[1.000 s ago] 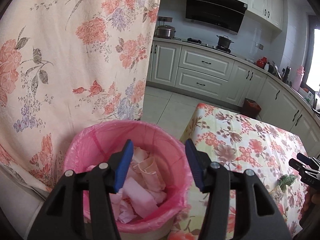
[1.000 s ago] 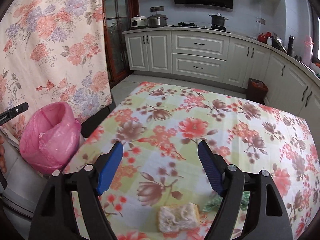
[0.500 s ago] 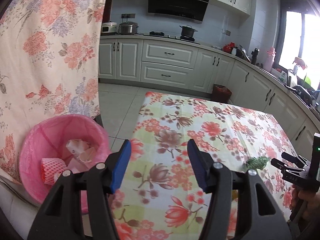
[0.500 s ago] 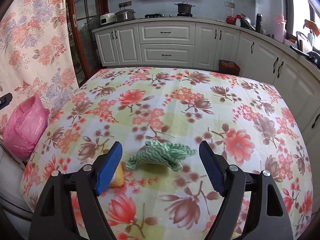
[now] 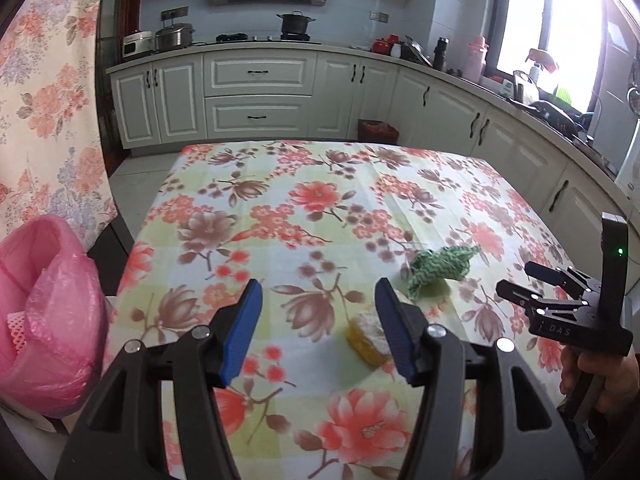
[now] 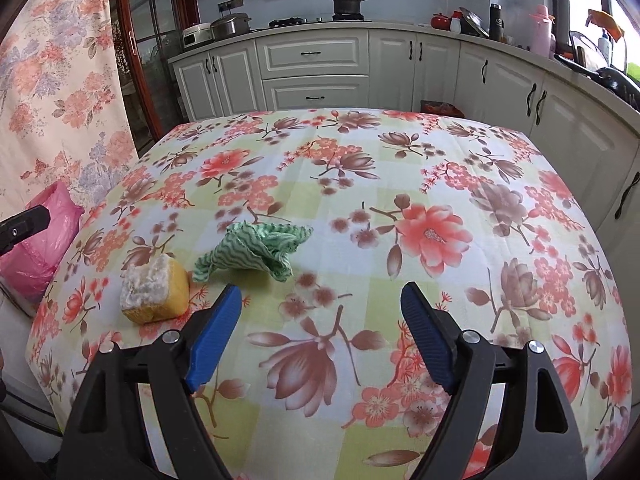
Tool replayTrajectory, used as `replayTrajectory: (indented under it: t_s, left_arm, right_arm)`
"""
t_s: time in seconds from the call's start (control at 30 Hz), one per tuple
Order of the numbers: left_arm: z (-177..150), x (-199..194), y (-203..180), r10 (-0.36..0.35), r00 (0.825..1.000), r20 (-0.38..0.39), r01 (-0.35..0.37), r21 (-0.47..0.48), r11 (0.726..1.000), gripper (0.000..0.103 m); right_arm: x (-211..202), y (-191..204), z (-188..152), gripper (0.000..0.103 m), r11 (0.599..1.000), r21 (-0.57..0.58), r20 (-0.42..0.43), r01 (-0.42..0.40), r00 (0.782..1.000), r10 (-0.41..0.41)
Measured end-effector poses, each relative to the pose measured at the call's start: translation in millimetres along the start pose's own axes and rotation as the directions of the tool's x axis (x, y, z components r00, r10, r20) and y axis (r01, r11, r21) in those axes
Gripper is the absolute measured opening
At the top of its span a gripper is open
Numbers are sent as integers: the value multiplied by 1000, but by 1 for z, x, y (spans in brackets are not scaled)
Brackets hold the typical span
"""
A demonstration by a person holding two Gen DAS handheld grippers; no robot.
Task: Collect trash
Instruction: 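Move left tool toward yellow sponge while right tool moves toward green striped cloth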
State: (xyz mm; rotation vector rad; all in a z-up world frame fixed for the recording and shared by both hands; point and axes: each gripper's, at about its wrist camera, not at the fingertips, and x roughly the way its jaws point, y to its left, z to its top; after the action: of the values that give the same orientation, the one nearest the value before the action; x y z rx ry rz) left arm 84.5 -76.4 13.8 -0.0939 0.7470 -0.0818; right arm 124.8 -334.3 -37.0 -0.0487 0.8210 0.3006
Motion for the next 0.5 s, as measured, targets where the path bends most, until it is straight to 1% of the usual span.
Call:
replayTrajectory:
  t_s: [0.17, 0.33, 0.37, 0.43, 0.5]
  left_arm:
    - [-8, 23, -22, -48, 998, -48, 50, 39, 998, 57]
    - [-16, 44, -36, -74, 993, -95, 81, 73, 994, 57]
    - [-17, 48, -38, -75, 992, -104, 83, 76, 994, 57]
    - [-18, 55, -39, -85, 989, -121, 95, 78, 992, 65]
    - [-19, 62, -40, -87, 987, -137, 100, 87, 991, 65]
  right_arm:
    - [2, -7, -10, 78, 1000, 14, -15, -9, 1000, 9]
    - [2, -14, -12, 78, 1000, 27, -15, -11, 1000, 12]
    - [2, -15, -12, 78, 999, 30, -15, -12, 1000, 13]
    - [2, -17, -11, 78, 999, 35, -13, -14, 1000, 14]
    - [2, -18, -9, 78, 999, 37, -10, -17, 1000, 17]
